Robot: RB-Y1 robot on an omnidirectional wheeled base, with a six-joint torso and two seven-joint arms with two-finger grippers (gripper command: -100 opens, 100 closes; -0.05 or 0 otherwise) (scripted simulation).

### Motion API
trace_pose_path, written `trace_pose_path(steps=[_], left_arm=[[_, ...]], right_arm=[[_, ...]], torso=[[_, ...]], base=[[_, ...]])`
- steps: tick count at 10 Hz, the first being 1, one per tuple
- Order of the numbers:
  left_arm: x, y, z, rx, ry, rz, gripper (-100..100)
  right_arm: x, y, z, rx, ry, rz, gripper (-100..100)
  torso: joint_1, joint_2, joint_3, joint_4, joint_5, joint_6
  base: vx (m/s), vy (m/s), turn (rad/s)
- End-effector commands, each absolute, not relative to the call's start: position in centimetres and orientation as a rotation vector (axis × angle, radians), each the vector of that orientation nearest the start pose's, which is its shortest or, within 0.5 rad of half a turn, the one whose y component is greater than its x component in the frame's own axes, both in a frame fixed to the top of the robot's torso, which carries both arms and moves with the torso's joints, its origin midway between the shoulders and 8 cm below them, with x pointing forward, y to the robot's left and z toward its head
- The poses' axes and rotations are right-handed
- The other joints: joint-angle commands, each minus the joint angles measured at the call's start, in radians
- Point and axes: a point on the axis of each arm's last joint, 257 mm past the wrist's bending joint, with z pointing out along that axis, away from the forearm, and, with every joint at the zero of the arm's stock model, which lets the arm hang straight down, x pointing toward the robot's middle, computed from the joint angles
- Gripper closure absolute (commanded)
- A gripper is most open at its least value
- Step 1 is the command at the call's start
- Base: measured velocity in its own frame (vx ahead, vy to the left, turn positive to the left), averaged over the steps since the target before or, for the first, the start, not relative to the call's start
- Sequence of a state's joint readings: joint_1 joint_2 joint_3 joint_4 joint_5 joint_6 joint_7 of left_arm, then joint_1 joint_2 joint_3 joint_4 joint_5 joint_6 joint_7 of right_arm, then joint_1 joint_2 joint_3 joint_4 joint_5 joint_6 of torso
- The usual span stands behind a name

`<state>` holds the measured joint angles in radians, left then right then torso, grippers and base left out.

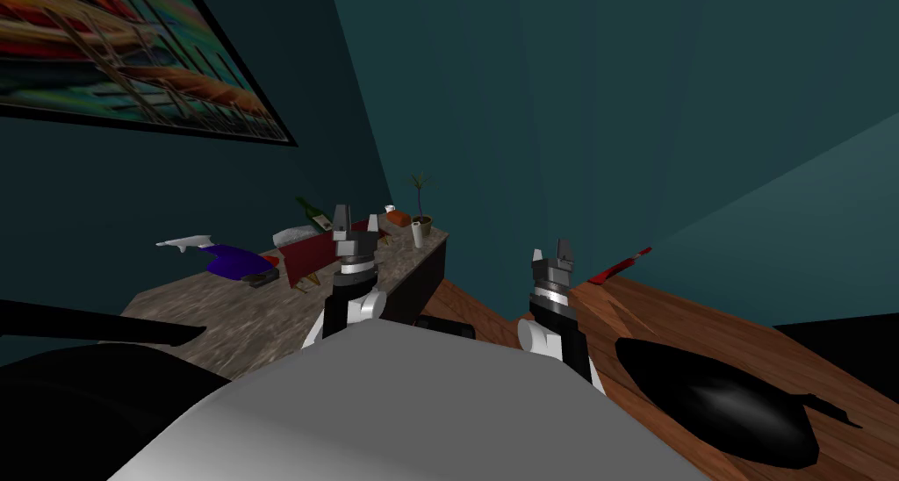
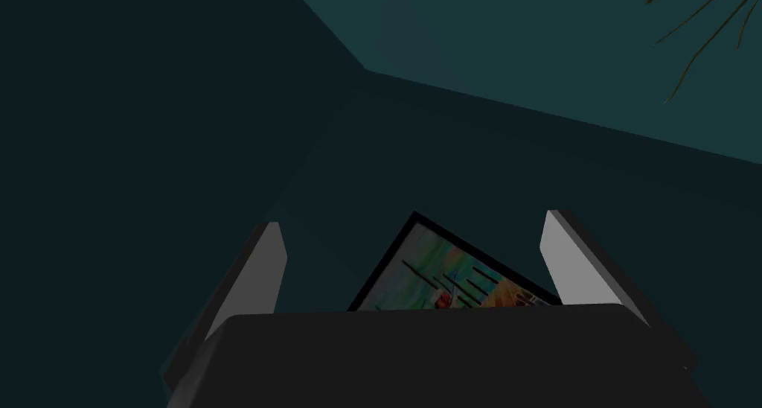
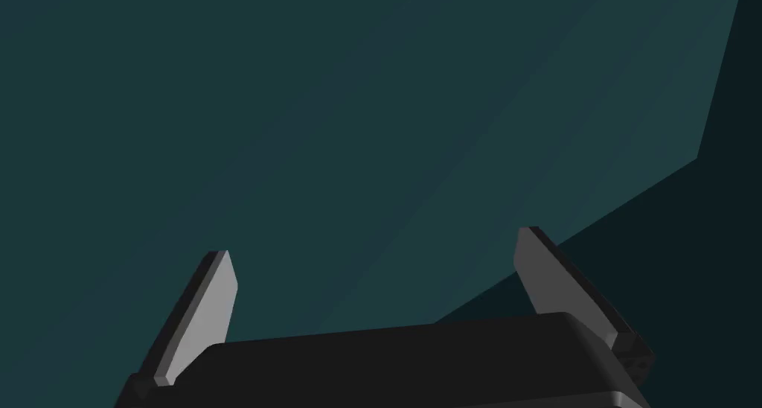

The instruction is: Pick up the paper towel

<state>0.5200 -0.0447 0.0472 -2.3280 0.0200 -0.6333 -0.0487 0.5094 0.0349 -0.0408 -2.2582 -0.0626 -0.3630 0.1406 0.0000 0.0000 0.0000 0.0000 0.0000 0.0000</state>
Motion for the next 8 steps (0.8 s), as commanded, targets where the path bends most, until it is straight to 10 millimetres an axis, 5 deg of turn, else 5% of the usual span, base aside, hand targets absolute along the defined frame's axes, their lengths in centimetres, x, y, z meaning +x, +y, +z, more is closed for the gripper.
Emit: trace_pose_path(steps=[1,8], left_arm=[[30.6,29.1,6.1,-0.514,0.498,-1.237,-100],[33.0,27.1,4.1,-0.337,0.688,-1.132,-100]], right_arm=[[36.3,-31.0,-1.6,0.794,0.699,1.132,0],[36.3,-31.0,-1.6,0.794,0.699,1.132,0]], torso=[[0.000,0.000,0.000,0.000,0.000,0.000],[0.001,0.002,0.001,0.000,0.000,0.000]], base=[[-0.006,0.000,-0.003],[-0.022,0.004,-0.009]])
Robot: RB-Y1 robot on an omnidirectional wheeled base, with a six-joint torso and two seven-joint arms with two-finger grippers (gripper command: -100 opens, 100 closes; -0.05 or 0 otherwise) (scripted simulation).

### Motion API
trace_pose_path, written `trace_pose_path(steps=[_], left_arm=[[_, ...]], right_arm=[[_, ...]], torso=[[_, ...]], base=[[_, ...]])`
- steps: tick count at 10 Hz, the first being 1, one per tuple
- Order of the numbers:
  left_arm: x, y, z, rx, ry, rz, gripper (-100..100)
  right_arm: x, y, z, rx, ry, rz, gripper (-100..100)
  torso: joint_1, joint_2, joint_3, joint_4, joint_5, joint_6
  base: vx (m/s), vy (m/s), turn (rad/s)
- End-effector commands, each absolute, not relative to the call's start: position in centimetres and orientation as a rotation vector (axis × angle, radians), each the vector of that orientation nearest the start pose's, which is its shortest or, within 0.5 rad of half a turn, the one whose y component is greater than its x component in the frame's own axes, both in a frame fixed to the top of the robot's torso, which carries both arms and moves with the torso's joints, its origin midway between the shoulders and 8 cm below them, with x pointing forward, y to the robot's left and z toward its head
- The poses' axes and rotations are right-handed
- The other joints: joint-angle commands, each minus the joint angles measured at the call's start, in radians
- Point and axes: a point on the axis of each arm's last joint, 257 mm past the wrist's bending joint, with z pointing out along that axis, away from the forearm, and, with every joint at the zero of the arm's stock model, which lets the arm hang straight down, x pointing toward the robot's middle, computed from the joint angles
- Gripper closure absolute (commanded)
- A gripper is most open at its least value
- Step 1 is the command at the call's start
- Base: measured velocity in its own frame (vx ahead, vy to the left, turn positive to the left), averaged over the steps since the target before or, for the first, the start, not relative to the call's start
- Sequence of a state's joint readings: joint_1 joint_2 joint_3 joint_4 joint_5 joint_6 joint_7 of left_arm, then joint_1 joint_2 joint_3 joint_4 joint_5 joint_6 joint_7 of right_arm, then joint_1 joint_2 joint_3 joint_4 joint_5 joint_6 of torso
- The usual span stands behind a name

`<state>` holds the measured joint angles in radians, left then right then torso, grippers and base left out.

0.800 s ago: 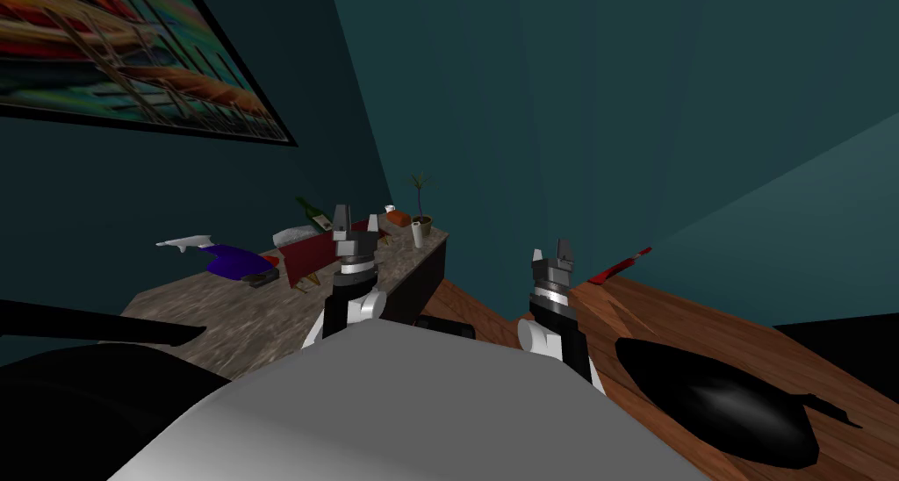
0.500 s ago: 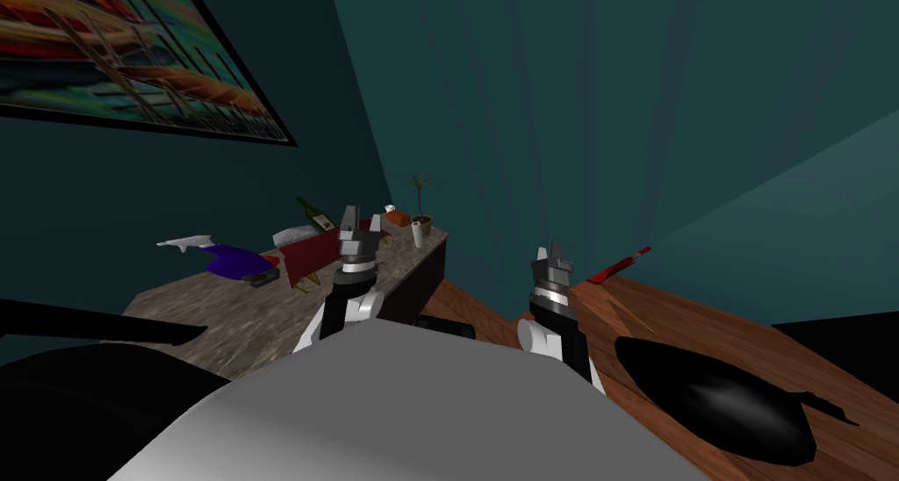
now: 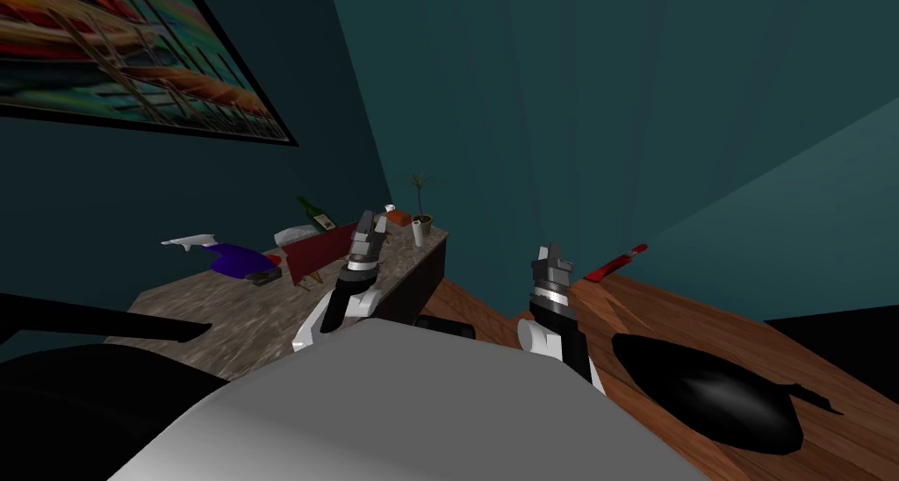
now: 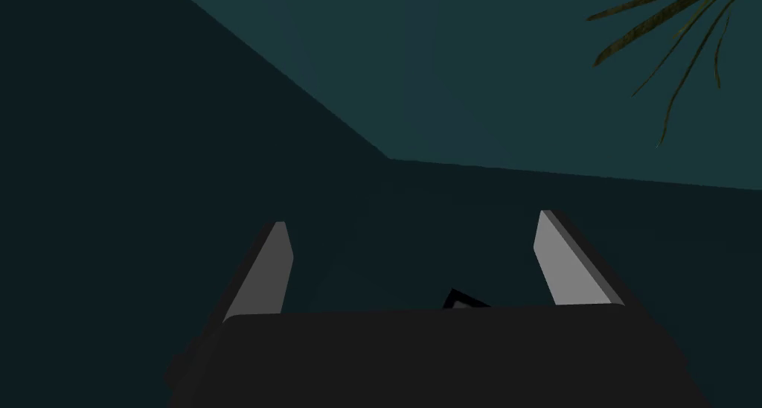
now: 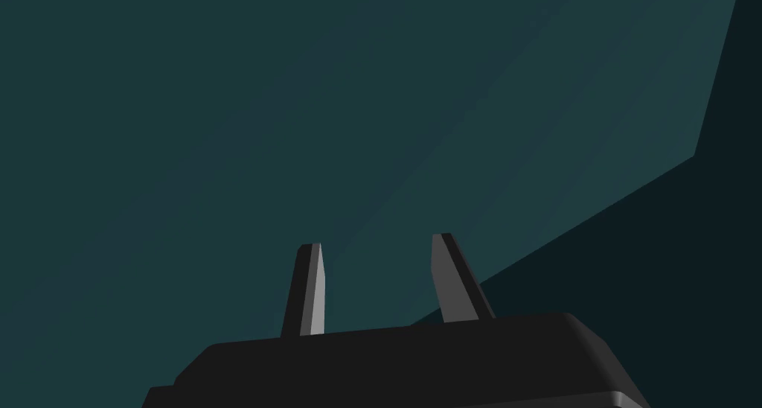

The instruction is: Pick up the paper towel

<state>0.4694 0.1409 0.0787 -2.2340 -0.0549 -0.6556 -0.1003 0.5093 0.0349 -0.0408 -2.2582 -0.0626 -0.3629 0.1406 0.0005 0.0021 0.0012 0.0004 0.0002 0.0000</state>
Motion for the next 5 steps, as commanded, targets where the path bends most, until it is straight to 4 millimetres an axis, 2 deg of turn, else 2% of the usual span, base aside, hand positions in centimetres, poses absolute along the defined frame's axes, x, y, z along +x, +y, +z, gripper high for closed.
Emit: trace_pose_path(steps=[1,5], left_arm=[[33.4,26.9,3.8,-0.312,0.709,-1.108,-100],[35.2,26.7,2.1,-0.216,0.782,-1.001,-100]], right_arm=[[36.3,-31.0,-1.6,0.794,0.699,1.132,0],[36.3,-31.0,-1.6,0.794,0.699,1.132,0]], torso=[[0.000,0.000,0.000,0.000,0.000,0.000],[0.000,0.000,0.000,0.000,0.000,0.000]], base=[[-0.030,0.005,-0.012],[-0.032,0.005,-0.018]])
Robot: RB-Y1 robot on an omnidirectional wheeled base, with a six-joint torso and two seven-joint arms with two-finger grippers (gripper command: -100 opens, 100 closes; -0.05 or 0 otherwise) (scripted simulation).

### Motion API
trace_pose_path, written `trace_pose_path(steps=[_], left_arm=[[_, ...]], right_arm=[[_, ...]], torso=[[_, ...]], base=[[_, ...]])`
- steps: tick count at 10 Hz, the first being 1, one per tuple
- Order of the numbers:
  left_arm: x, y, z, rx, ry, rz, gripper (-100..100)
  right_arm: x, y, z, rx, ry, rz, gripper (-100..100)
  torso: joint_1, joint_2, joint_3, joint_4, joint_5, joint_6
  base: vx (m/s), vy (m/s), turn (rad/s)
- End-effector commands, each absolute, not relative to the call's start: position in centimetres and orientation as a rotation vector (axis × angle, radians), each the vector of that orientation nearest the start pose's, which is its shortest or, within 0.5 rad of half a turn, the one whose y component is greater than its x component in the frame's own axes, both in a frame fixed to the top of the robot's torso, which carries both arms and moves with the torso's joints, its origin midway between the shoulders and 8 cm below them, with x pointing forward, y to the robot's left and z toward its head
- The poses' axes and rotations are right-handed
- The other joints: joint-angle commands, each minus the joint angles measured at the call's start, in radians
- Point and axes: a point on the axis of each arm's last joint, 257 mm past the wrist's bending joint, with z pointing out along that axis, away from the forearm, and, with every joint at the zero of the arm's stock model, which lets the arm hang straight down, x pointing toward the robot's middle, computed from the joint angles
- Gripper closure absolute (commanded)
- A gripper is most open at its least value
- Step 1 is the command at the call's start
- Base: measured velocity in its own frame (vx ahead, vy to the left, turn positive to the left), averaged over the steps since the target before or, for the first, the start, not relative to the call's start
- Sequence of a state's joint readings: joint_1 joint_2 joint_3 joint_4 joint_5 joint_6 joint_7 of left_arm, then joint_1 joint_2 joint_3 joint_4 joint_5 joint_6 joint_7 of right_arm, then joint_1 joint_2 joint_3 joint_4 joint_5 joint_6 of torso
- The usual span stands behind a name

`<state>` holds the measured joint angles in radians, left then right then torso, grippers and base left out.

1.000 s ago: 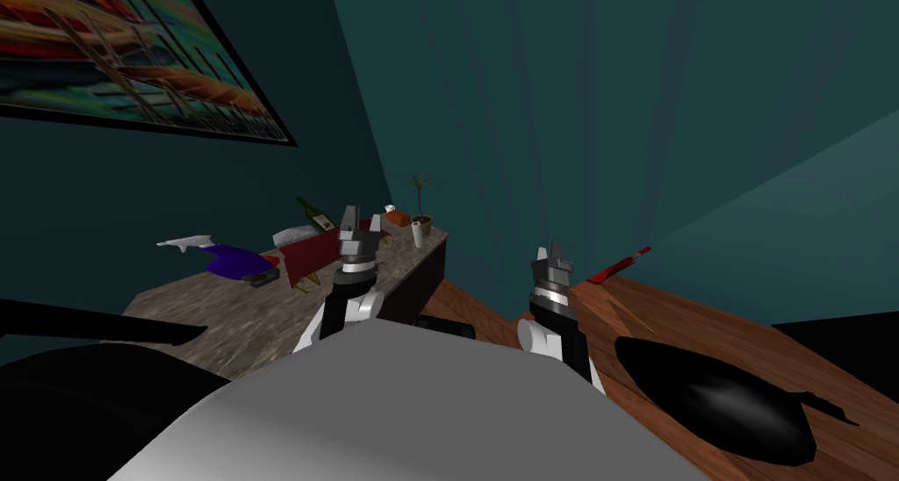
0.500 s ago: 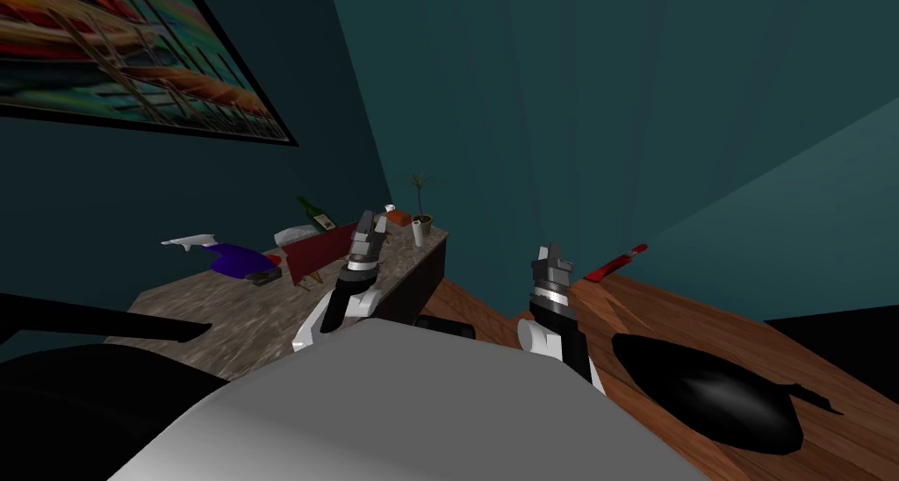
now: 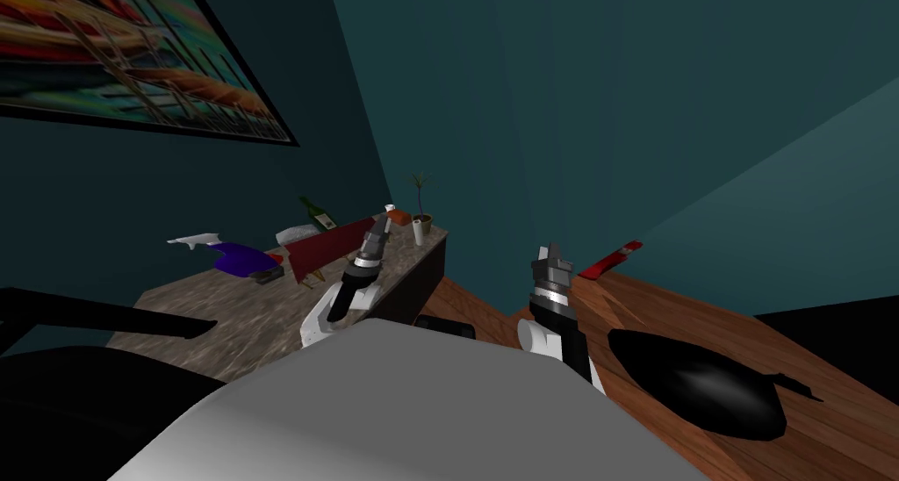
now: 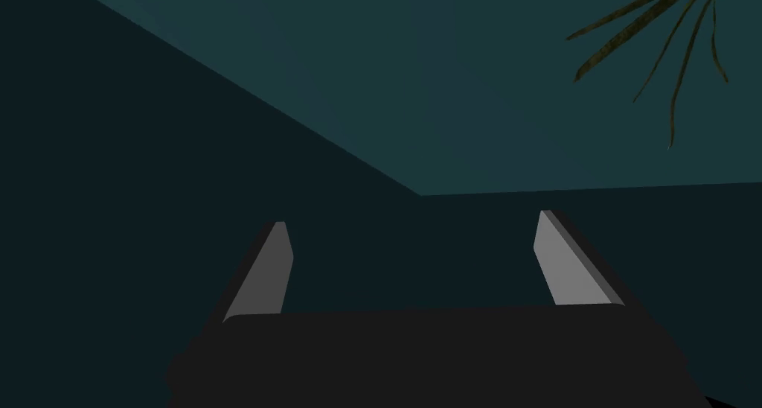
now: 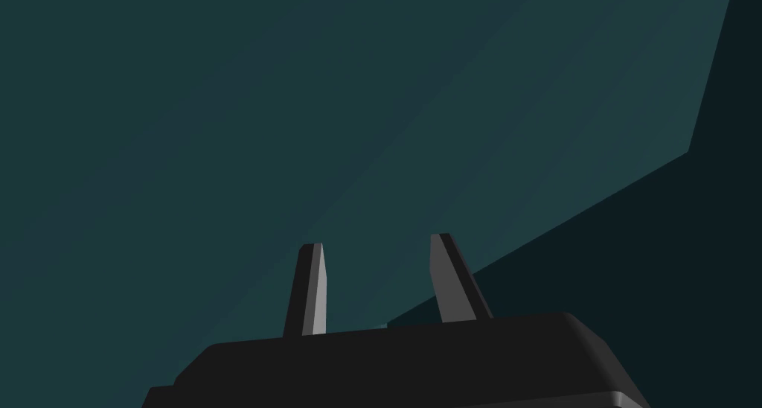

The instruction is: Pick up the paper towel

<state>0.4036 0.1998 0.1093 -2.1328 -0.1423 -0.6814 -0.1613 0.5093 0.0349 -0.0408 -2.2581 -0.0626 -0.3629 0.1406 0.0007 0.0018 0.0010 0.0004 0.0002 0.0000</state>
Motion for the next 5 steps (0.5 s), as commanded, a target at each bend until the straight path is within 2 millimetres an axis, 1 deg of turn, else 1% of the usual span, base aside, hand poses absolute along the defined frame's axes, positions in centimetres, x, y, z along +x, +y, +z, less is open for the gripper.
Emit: trace_pose_path(steps=[1,5], left_arm=[[35.7,26.7,1.6,-0.195,0.799,-0.973,-100],[37.6,27.1,-0.7,-0.128,0.871,-0.859,-100]], right_arm=[[36.3,-31.0,-1.6,0.794,0.699,1.132,0],[36.3,-31.0,-1.6,0.794,0.699,1.132,0]], torso=[[0.000,0.000,0.000,0.000,0.000,0.000],[0.000,-0.001,0.000,0.000,0.000,0.000]], base=[[-0.023,0.008,-0.020],[-0.019,0.004,-0.025]])
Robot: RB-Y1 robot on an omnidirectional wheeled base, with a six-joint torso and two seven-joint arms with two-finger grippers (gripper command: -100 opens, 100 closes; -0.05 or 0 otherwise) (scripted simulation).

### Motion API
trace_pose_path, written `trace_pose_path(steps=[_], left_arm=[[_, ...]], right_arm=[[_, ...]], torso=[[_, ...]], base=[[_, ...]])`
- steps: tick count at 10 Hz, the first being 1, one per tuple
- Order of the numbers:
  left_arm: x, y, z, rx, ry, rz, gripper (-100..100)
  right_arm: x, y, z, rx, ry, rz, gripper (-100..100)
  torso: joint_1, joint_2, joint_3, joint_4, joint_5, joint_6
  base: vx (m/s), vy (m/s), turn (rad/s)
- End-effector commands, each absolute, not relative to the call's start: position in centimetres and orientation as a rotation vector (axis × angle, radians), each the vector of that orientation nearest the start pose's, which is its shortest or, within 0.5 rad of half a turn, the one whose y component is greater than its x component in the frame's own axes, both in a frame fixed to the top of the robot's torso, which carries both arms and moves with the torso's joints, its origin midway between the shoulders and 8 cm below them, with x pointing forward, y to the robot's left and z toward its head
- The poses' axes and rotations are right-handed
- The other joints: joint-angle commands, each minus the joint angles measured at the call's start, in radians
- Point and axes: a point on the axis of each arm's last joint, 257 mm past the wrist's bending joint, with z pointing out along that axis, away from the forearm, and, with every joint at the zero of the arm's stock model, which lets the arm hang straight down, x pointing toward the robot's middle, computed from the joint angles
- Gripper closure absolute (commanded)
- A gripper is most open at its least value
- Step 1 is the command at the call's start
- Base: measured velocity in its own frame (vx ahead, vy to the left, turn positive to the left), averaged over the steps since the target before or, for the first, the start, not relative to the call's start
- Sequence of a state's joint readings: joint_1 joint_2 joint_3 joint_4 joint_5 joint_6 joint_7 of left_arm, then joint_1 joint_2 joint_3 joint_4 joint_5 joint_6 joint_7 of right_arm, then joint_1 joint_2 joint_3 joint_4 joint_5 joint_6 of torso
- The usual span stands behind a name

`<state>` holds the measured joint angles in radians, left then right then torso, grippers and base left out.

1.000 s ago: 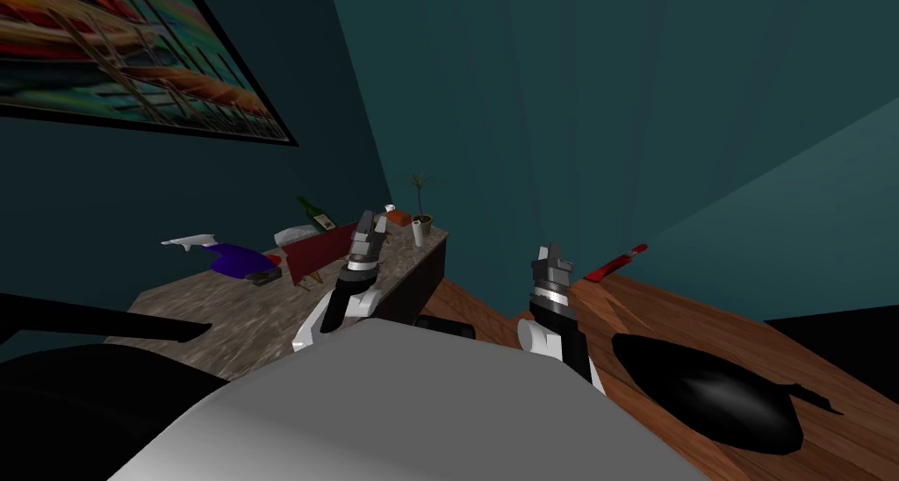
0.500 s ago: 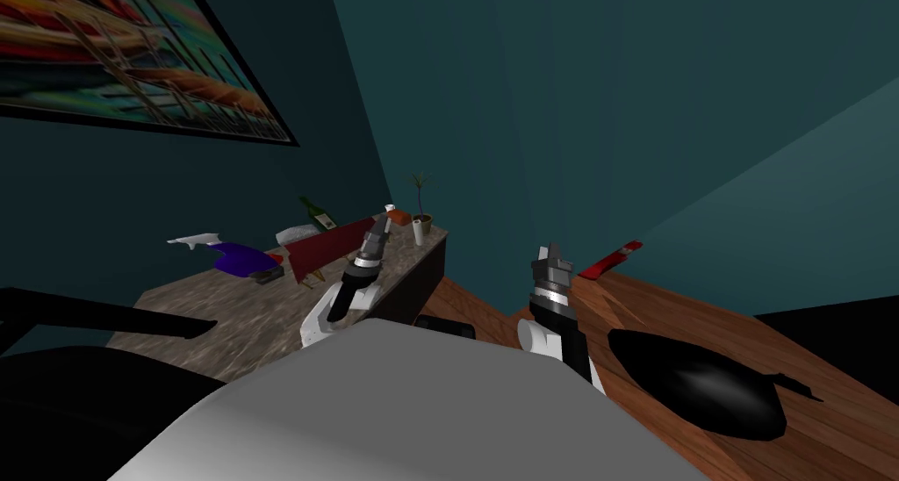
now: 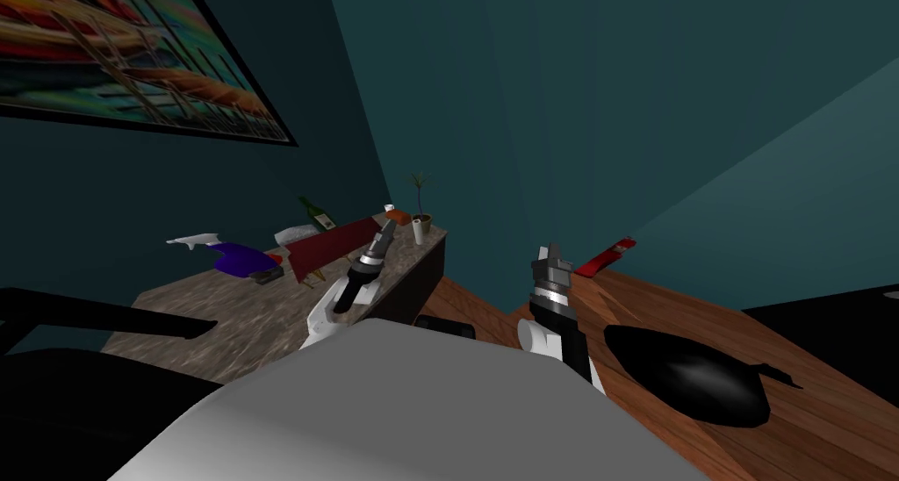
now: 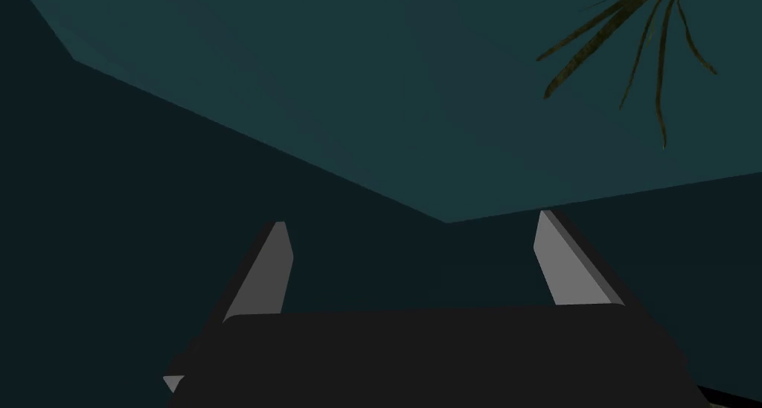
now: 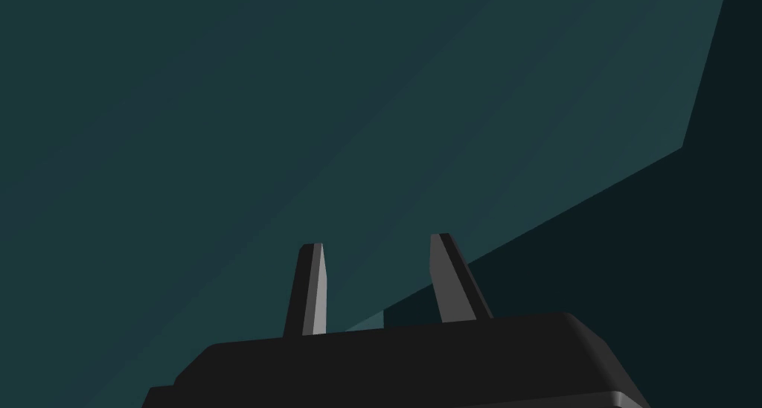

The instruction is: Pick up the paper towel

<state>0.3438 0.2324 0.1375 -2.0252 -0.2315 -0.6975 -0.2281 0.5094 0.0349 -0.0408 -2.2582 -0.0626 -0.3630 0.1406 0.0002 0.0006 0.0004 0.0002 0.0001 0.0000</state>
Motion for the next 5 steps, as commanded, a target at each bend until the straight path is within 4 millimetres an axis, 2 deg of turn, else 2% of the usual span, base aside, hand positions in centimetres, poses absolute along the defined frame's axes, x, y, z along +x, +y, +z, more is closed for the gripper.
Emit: trace_pose_path(steps=[1,5], left_arm=[[38.2,27.3,-1.4,-0.116,0.893,-0.830,-100],[40.1,28.8,-5.2,-0.091,1.002,-0.711,-100]], right_arm=[[36.3,-31.0,-1.6,0.794,0.699,1.132,0],[36.3,-31.0,-1.6,0.794,0.700,1.131,0]], torso=[[0.000,0.000,0.000,0.000,0.000,0.000],[0.000,-0.002,-0.001,0.000,0.000,0.000]], base=[[-0.007,0.001,-0.029],[0.010,0.002,-0.035]])
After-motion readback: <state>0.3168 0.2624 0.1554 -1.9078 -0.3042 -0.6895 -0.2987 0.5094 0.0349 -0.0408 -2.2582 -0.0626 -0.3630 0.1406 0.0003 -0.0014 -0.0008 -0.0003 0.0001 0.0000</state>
